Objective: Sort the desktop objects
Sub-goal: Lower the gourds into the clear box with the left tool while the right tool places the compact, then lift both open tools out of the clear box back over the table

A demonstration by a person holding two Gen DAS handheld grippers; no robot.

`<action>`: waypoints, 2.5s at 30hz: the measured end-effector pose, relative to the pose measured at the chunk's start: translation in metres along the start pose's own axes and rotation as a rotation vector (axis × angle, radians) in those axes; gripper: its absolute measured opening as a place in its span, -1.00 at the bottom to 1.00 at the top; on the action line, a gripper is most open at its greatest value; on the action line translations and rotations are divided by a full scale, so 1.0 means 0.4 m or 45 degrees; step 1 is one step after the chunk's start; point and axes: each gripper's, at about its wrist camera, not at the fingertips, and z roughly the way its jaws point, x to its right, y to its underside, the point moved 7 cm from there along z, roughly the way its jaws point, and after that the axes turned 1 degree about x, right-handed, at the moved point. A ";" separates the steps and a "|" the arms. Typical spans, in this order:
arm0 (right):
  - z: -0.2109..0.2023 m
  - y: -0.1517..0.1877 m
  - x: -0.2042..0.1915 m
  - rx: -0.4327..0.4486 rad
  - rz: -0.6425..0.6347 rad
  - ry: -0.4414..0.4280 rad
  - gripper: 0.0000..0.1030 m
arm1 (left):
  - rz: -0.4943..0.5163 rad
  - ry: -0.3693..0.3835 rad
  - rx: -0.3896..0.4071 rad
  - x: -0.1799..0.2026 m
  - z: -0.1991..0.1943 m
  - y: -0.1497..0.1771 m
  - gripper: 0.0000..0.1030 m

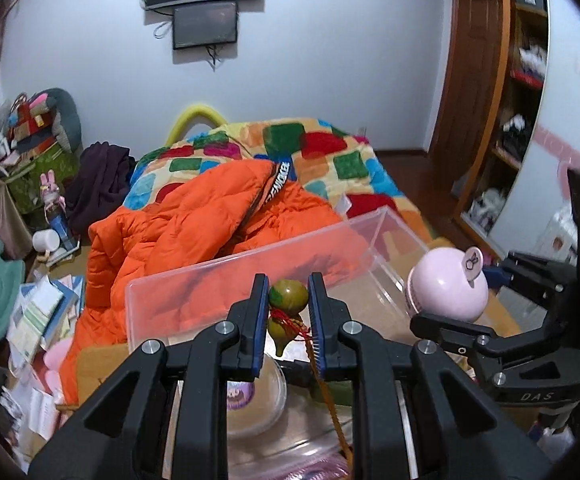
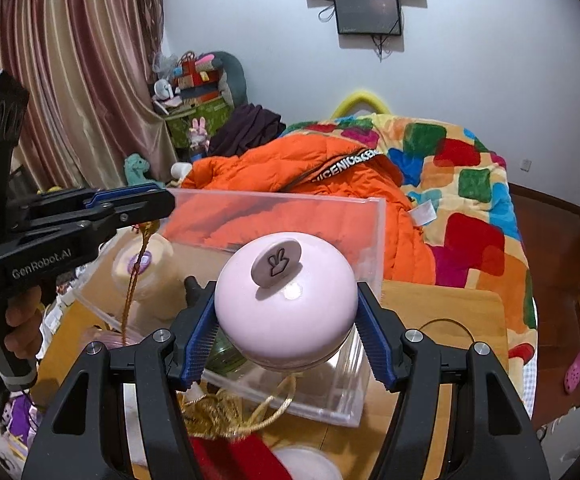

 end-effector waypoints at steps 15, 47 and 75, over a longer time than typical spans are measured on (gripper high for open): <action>0.103 -0.002 -0.018 -0.120 -0.169 0.088 0.19 | 0.085 0.028 -0.192 0.024 0.121 0.046 -0.64; 0.067 -0.007 -0.064 -0.096 -0.259 0.162 0.33 | 0.106 -0.020 -0.063 0.021 0.016 0.019 0.06; -0.212 0.066 -0.084 0.140 -0.134 0.199 0.60 | -0.014 -0.143 0.068 -0.100 -0.260 0.172 0.60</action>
